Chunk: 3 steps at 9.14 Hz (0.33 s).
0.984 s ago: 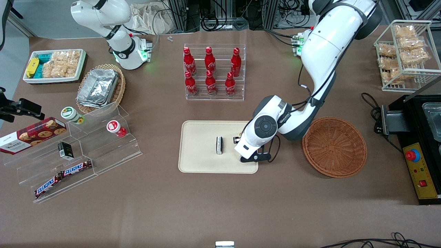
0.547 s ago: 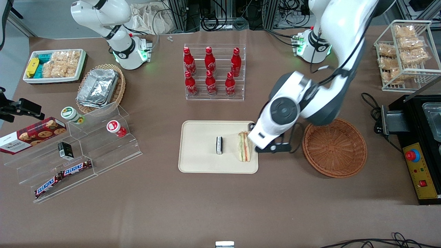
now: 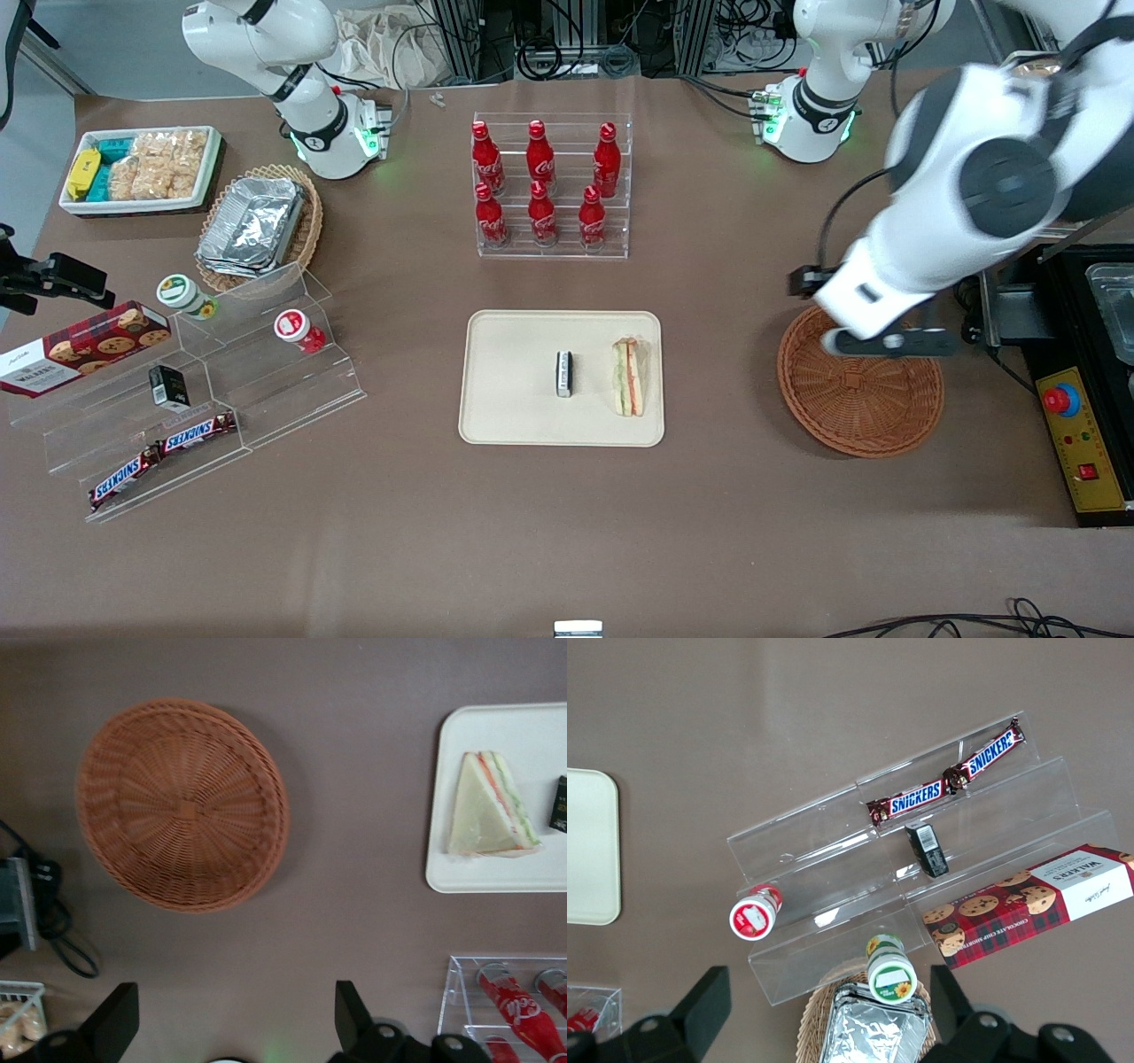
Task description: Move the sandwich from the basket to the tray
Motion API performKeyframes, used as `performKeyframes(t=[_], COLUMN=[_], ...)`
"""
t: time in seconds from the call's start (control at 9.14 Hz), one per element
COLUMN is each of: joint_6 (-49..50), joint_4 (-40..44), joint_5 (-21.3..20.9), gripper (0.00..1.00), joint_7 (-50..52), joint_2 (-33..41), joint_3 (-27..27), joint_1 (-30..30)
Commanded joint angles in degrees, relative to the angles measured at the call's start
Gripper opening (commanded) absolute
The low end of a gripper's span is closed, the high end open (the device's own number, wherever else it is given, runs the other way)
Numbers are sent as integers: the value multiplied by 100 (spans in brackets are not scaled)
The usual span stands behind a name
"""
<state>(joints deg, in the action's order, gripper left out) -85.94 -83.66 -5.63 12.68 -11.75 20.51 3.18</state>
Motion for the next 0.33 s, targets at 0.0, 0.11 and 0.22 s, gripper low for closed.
performKeyframes(t=[0.0,0.11,0.22], joint_6=[183,200,201], joint_4=[-116,49,95], joint_5=[-9,-43,-69], gripper=[99,100,100], joint_7=[-999,-978,-978], joint_2=[462,402,366], joint_3=[59,59,41], joint_1=[559,727,763])
